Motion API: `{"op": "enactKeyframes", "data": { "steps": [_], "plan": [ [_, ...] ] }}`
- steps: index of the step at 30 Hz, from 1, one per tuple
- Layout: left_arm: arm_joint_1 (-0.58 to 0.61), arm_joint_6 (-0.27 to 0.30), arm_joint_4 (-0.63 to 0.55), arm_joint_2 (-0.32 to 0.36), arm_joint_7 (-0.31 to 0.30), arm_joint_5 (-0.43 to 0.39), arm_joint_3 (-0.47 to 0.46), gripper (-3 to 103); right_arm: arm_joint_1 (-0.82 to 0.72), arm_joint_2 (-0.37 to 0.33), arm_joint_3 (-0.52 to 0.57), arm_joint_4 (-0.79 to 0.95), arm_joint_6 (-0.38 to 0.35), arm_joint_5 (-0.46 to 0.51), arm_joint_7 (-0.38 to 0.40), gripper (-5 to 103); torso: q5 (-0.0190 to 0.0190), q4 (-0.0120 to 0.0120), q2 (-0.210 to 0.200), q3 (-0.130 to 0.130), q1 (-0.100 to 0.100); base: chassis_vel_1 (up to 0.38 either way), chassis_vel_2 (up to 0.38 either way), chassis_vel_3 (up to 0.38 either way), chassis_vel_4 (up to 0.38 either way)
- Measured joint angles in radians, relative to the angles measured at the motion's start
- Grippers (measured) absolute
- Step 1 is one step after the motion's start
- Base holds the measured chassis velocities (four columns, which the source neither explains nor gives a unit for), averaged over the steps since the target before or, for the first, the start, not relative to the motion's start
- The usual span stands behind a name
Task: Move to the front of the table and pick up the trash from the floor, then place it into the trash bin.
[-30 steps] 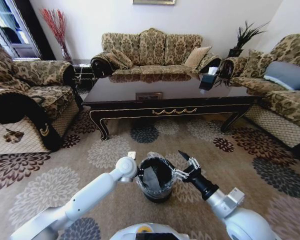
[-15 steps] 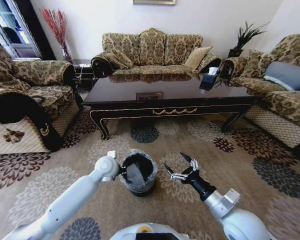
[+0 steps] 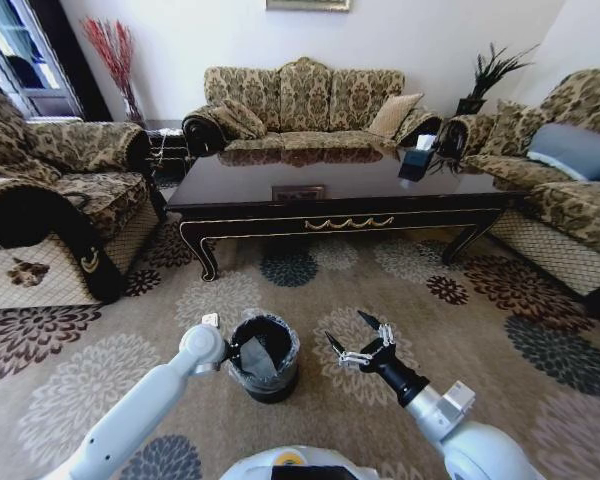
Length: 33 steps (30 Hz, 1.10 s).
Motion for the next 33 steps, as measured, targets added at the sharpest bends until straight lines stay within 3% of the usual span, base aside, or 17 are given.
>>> {"op": "enactKeyframes", "data": {
  "steps": [4, 7, 10, 11, 13, 16, 18, 19, 21, 23, 24, 26, 27, 29, 31, 33],
  "plan": [
    [0.0, 0.0, -0.012, 0.005, 0.001, 0.008, -0.001, 24, -0.005, 0.003, 0.003, 0.005, 0.001, -0.002, -0.001, 100, 0.0001, 0.0001, 0.0, 0.0, 0.0, 0.0, 0.0, 0.0, 0.0],
    [0.0, 0.0, -0.041, 0.008, 0.03, 0.04, -0.001, 41, -0.008, 0.004, 0.005, 0.01, 0.002, -0.003, -0.002, 100, 0.0, 0.0001, 0.0, 0.0, 0.0, 0.0, 0.0, 0.0, 0.0],
    [-0.002, 0.0, -0.067, 0.011, 0.056, 0.062, -0.002, 46, -0.009, 0.004, 0.007, 0.012, 0.002, -0.004, -0.003, 100, 0.0003, 0.0003, 0.0, 0.0, 0.0, 0.0, 0.0, 0.0, 0.0],
    [-0.005, 0.0, -0.099, 0.017, 0.067, 0.06, -0.005, 57, -0.011, 0.004, 0.009, 0.016, 0.002, -0.004, -0.003, 100, 0.0001, 0.0002, 0.0, 0.0, 0.0, 0.0, 0.0, 0.0, 0.0],
    [-0.006, -0.002, -0.12, 0.023, 0.07, 0.055, -0.009, 57, -0.012, 0.004, 0.011, 0.018, 0.002, -0.004, -0.003, 100, 0.0002, 0.0001, 0.0, 0.0, 0.0, 0.0, 0.0, 0.0, 0.0],
    [0.013, -0.002, -0.182, 0.054, 0.078, 0.045, -0.044, 74, -0.019, 0.005, 0.02, 0.027, 0.002, -0.004, -0.004, 100, 0.0003, 0.0001, 0.0, 0.0, 0.0, 0.0, 0.0, 0.0, 0.0],
    [0.024, -0.001, -0.195, 0.063, 0.087, 0.053, -0.057, 74, -0.021, 0.005, 0.023, 0.029, 0.002, -0.004, -0.005, 100, 0.0002, 0.0001, 0.0, 0.0, 0.0, 0.0, 0.0, 0.0, 0.0],
    [0.041, -0.001, -0.214, 0.076, 0.108, 0.082, -0.072, 79, -0.024, 0.007, 0.028, 0.03, 0.002, -0.004, -0.005, 100, 0.0001, 0.0003, 0.0, 0.0, 0.0, 0.0, 0.0, 0.0, 0.0],
    [0.074, -0.012, -0.244, 0.096, 0.185, 0.188, -0.099, 89, -0.026, 0.014, 0.038, 0.031, 0.003, -0.001, -0.005, 100, 0.0, 0.0004, 0.0, 0.0, 0.0, 0.0, 0.0, 0.0, 0.0],
    [0.12, -0.066, -0.272, 0.114, 0.378, 0.452, -0.127, 98, -0.022, 0.046, 0.05, 0.016, 0.007, 0.005, 0.001, 100, 0.0001, 0.0003, 0.0, 0.0, 0.0, 0.0, 0.0, 0.0, 0.0],
    [0.12, -0.066, -0.272, 0.114, 0.378, 0.452, -0.127, 98, -0.022, 0.046, 0.05, 0.016, 0.007, 0.005, 0.001, 100, 0.0001, 0.0003, 0.0, 0.0, 0.0, 0.0, 0.0, 0.0, 0.0],
    [0.156, -0.162, -0.267, 0.106, 0.541, 0.695, -0.154, 100, 0.014, 0.101, 0.058, -0.026, 0.009, 0.017, 0.023, 100, 0.0001, 0.0, 0.0, 0.0, 0.0, 0.0, 0.0, 0.0, 0.0],
    [0.156, -0.162, -0.267, 0.106, 0.541, 0.695, -0.154, 100, 0.014, 0.101, 0.058, -0.026, 0.009, 0.017, 0.023, 100, 0.0001, 0.0, 0.0, 0.0, 0.0, 0.0, 0.0, 0.0, 0.0],
    [0.188, -0.248, -0.264, 0.103, 0.65, 0.829, -0.178, 100, 0.05, 0.15, 0.067, -0.06, 0.005, 0.042, 0.052, 100, 0.0001, 0.0002, 0.0, 0.0, 0.0, 0.0, 0.0, 0.0, 0.0],
    [0.197, -0.273, -0.264, 0.103, 0.677, 0.863, -0.186, 100, 0.057, 0.162, 0.07, -0.066, 0.0, 0.055, 0.061, 100, 0.0001, 0.0002, 0.0, 0.0, 0.0, 0.0, 0.0, 0.0, 0.0],
    [0.247, -0.37, -0.255, 0.107, 0.781, 1.004, -0.23, 100, 0.08, 0.209, 0.098, -0.077, -0.034, 0.126, 0.102, 100, 0.0002, 0.0001, 0.0, 0.0, 0.0, 0.0, 0.0, 0.0, 0.0]
  ]
}}
